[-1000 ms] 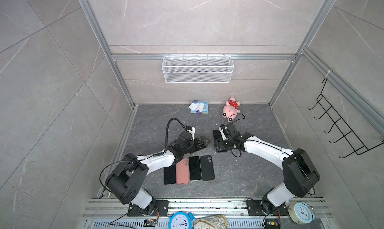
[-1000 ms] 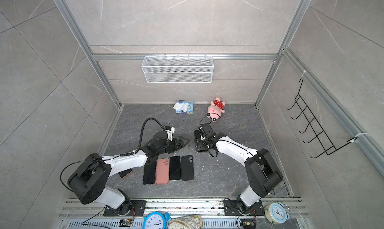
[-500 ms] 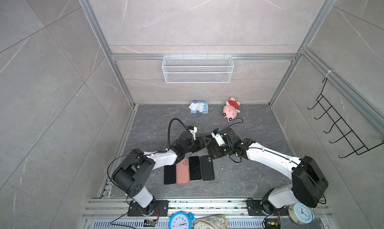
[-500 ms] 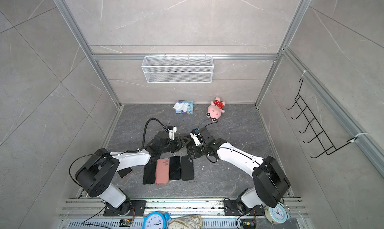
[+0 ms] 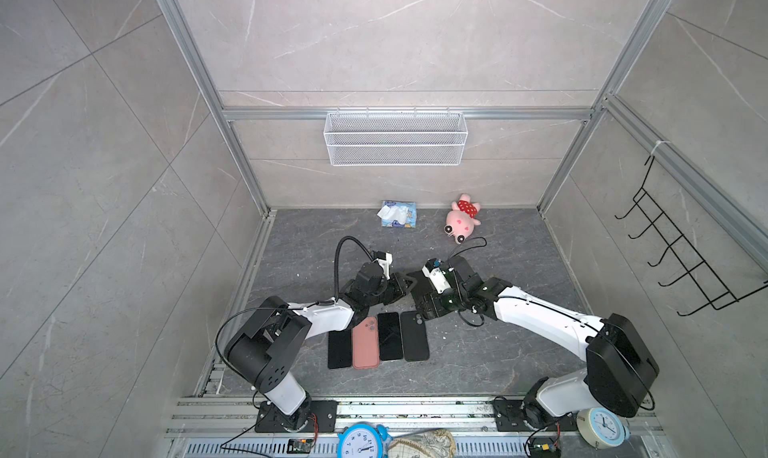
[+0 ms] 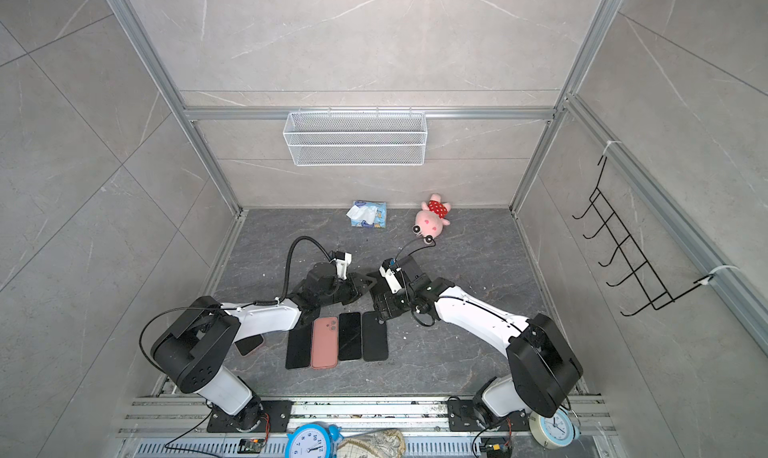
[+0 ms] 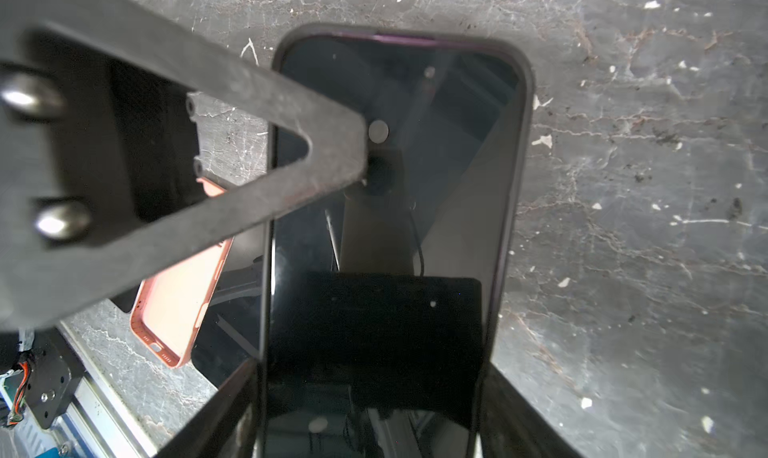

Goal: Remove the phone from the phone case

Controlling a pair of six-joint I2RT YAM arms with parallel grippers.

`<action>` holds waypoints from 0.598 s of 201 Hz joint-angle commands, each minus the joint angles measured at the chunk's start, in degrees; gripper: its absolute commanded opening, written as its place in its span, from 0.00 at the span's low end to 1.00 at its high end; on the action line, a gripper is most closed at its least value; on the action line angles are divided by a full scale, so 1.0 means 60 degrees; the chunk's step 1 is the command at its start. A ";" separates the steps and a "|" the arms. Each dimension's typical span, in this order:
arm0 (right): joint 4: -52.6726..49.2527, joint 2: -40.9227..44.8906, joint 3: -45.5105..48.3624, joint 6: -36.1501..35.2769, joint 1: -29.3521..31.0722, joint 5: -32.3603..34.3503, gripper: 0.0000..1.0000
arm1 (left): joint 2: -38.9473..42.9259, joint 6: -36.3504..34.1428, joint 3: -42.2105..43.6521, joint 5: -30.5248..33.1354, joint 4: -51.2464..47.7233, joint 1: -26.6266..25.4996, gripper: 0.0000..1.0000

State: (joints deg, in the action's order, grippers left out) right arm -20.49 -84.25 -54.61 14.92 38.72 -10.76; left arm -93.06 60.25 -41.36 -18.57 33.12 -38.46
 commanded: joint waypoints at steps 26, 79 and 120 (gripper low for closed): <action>0.0388 0.0571 0.0055 -0.0057 0.0080 -0.0143 0.23 | 0.0380 -0.0022 0.0289 -0.0129 0.0364 0.0049 0.01; 0.1045 0.2123 0.0844 0.1145 0.0079 -0.0255 0.70 | 0.1747 0.0255 0.0909 0.1122 0.0475 0.0069 0.00; 0.2380 0.4796 0.2171 0.4144 0.0080 0.0286 0.88 | 0.3272 0.1121 0.1620 0.3107 0.1982 0.0143 0.00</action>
State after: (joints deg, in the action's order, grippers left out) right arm -13.17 -62.50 -44.60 26.52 39.51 -11.33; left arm -77.82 63.59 -33.06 -10.83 36.53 -38.79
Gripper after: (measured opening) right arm 0.868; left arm 0.113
